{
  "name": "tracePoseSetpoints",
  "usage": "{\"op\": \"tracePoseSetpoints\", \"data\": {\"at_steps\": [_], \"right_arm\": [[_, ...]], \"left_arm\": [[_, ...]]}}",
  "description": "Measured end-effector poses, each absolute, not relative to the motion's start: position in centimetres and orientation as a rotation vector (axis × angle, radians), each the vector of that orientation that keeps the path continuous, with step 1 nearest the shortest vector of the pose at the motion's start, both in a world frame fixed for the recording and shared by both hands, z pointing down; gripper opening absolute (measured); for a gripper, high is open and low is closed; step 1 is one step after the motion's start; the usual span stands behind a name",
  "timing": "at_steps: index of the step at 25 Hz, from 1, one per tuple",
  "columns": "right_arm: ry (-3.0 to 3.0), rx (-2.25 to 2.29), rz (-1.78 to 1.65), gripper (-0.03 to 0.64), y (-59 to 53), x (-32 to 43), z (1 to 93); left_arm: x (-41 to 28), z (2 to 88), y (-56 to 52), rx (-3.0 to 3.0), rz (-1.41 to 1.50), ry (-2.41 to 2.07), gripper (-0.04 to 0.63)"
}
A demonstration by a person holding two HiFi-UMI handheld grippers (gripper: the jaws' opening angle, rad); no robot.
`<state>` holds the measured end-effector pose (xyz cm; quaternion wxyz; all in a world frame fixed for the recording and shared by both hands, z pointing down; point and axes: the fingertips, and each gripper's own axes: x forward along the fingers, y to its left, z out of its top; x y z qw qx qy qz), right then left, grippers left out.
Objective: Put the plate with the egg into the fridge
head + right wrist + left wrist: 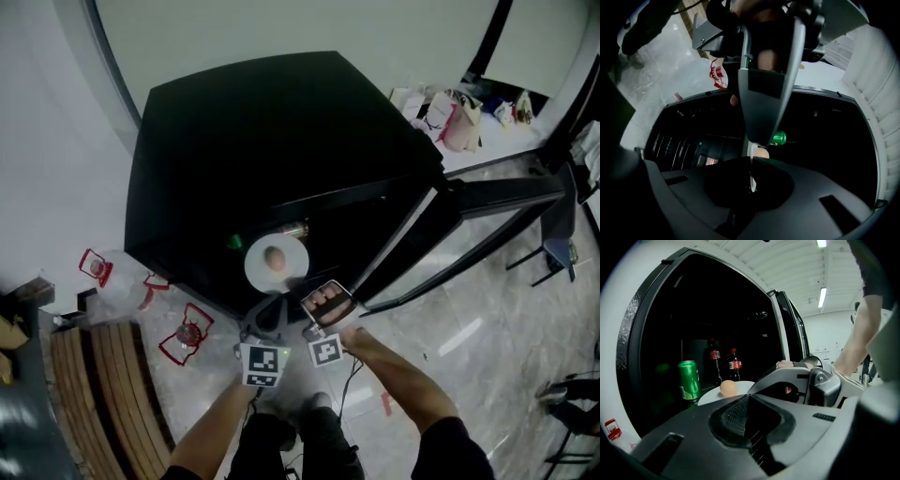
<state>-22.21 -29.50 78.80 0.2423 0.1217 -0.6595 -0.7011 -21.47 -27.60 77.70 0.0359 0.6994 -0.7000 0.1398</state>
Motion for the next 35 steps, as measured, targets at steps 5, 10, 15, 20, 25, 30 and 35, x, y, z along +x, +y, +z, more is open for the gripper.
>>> {"op": "tracePoseSetpoints", "data": {"at_steps": [5, 10, 15, 20, 25, 30, 35], "right_arm": [[-1.82, 0.332, -1.898, 0.023, -29.9, -23.0, 79.8], [-1.898, 0.33, -1.847, 0.026, -30.1, -23.0, 79.3], [-1.912, 0.308, -1.781, 0.028, -30.2, -22.2, 78.8], [-1.907, 0.3, -1.706, 0.028, -30.0, -20.2, 79.2], [-1.966, 0.345, -1.593, 0.028, -29.8, -18.8, 78.1], [-2.166, 0.551, -1.382, 0.026, -28.6, -15.0, 73.0], [-2.358, 0.745, -0.94, 0.026, -26.4, -10.2, 65.3]], "left_arm": [[-21.7, 79.4, -28.8, 2.127, 0.455, -2.116, 0.009], [-22.0, 80.0, -29.6, 2.073, 0.462, -2.141, 0.009], [-22.4, 80.6, -30.1, 2.022, 0.449, -2.122, 0.009], [-22.5, 81.3, -29.7, 1.98, 0.45, -2.106, 0.009], [-21.9, 80.9, -29.1, 1.962, 0.445, -2.092, 0.009], [-20.5, 77.1, -27.1, 1.991, 0.437, -2.075, 0.009], [-17.0, 69.1, -24.7, 2.079, 0.407, -2.022, 0.009]]}}
